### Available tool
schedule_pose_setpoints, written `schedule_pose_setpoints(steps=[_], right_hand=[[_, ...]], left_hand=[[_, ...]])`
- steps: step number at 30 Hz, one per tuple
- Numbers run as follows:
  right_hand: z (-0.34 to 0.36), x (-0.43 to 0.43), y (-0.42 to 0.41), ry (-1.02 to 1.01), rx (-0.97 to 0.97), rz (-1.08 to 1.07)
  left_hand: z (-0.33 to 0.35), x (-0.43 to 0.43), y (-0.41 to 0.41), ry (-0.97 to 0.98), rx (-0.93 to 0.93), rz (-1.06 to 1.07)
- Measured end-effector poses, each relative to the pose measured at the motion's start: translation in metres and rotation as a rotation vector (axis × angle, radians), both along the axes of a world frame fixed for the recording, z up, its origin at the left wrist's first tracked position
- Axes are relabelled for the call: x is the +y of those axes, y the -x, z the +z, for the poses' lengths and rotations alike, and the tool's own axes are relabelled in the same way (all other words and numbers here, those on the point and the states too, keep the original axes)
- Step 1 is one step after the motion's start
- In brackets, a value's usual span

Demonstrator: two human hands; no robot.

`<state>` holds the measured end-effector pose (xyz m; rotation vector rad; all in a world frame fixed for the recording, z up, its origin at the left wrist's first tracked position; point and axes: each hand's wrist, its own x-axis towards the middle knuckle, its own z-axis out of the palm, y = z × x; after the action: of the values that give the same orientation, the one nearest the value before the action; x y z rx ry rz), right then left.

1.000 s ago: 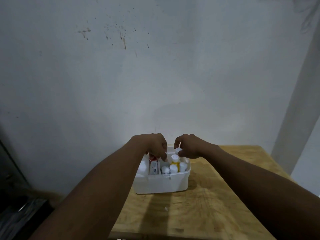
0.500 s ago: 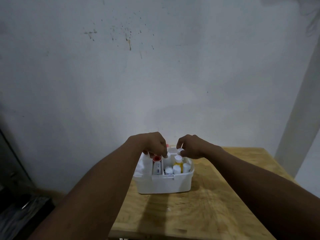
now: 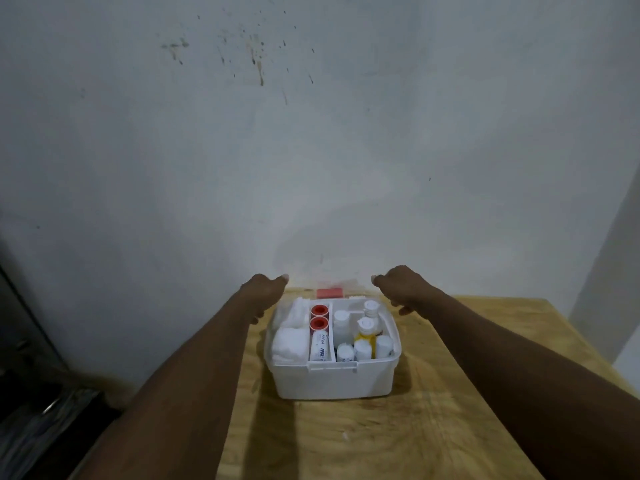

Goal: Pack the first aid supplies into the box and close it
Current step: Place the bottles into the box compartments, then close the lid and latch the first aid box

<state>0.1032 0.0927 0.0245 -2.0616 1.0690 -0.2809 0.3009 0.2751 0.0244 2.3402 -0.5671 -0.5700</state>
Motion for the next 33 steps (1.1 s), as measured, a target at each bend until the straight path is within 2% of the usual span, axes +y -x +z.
schedule_pose_setpoints(steps=[3,5,12,17,23,29,33], right_hand=[[-0.016,-0.002,-0.008,-0.232,-0.060,-0.070],[-0.021,-0.003,-0.013,-0.299,-0.105,-0.125],[-0.029,-0.016,-0.024,-0.326,-0.191,-0.258],[-0.022,-0.013,-0.027,-0.264,-0.278,-0.226],[0.009,0.004,-0.018,-0.279,-0.430,-0.217],[0.030,0.020,0.007,-0.344,-0.522,-0.190],[0.033,0.032,0.024,-0.314,-0.511,-0.150]], left_hand=[[-0.017,0.000,-0.006,0.016,0.150,0.054],[-0.023,-0.002,-0.007,0.039,0.210,0.072],[-0.027,-0.005,-0.017,0.175,0.287,0.098],[-0.016,0.001,-0.011,0.290,0.290,0.117],[0.009,0.015,-0.008,0.457,0.331,0.094],[0.030,0.037,0.003,0.495,0.345,0.049],[0.033,0.052,0.014,0.465,0.293,0.018]])
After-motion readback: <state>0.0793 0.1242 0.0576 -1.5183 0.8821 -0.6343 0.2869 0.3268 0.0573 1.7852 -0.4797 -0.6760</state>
